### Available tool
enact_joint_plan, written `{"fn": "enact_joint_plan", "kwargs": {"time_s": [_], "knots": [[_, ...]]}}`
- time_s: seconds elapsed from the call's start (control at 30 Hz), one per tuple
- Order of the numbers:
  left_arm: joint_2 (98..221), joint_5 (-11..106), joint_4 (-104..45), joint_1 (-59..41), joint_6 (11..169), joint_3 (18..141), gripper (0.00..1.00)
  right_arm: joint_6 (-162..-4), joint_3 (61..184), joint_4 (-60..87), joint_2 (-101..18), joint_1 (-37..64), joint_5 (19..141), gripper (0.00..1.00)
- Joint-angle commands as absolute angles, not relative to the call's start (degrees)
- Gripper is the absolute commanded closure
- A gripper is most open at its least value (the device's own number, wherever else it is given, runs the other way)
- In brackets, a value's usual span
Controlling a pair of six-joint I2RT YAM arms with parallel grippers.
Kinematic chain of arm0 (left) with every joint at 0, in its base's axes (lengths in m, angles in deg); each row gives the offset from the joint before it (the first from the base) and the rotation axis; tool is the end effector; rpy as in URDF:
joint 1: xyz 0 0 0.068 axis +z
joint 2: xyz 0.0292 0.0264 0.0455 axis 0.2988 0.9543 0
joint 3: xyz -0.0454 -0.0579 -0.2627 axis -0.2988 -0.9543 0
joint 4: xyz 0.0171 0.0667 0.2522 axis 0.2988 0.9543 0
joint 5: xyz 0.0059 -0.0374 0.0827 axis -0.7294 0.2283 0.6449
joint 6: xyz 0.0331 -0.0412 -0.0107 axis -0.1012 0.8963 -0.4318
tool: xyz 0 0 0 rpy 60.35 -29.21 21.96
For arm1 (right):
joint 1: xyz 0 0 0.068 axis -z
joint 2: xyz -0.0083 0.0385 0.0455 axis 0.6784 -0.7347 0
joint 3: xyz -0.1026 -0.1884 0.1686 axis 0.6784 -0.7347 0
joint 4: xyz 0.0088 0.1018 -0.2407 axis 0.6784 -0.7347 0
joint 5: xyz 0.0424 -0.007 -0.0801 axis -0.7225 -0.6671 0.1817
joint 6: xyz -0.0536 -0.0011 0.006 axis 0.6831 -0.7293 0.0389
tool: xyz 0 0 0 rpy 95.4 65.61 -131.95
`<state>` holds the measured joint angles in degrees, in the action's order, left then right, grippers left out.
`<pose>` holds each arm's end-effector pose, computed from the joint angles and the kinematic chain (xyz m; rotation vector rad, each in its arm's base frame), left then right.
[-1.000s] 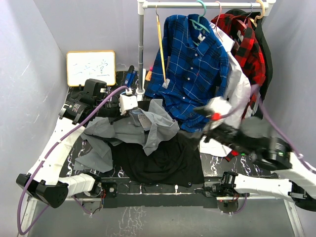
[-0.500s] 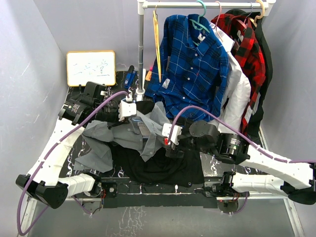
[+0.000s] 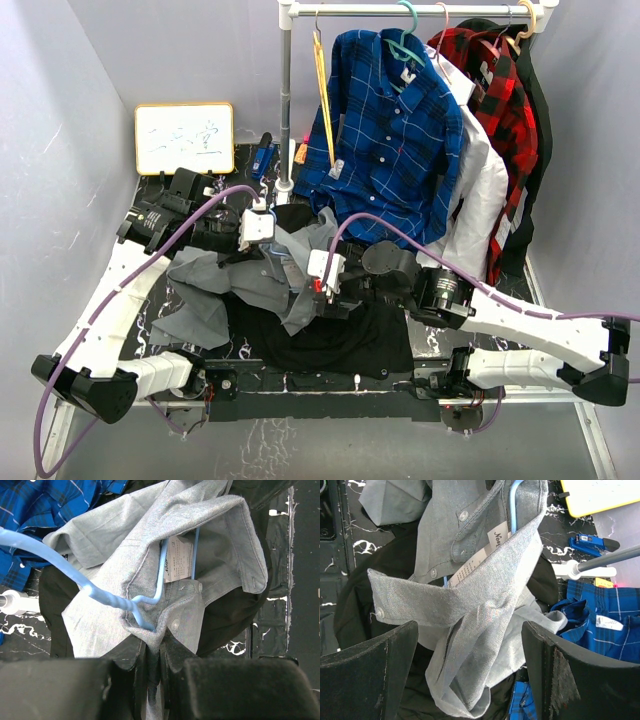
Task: Place the shirt on the hanger
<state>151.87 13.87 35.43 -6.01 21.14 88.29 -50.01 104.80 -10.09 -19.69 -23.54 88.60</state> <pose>0.1825 -0.1049 0.3968 1.6662 1.4793 -0.5653 0.0933 0.2110 0.3483 -1.4669 1.4195 0.4274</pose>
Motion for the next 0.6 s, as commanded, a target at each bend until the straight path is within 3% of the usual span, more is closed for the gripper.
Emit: {"fn": "enact_joint_plan", "kwargs": {"time_s": [0.0,0.23,0.37,0.57], "knots": [[150.6,7.7,38.6,-6.2,19.4,91.2,1.00,-51.3,103.5,-4.0,-19.1,-23.6,87.2,0.19],[151.1,2.3,46.9,-6.2,12.8,93.6,1.00,-51.4,100.7,-1.0,-17.2,-23.5,90.0,0.49],[151.4,0.4,48.9,-6.2,11.0,94.8,1.00,-51.5,100.3,-0.9,-15.7,-23.6,90.7,0.61],[151.6,0.7,48.5,-6.2,10.6,94.6,1.00,-52.5,101.2,-2.0,-13.1,-23.5,89.5,0.67]]}}
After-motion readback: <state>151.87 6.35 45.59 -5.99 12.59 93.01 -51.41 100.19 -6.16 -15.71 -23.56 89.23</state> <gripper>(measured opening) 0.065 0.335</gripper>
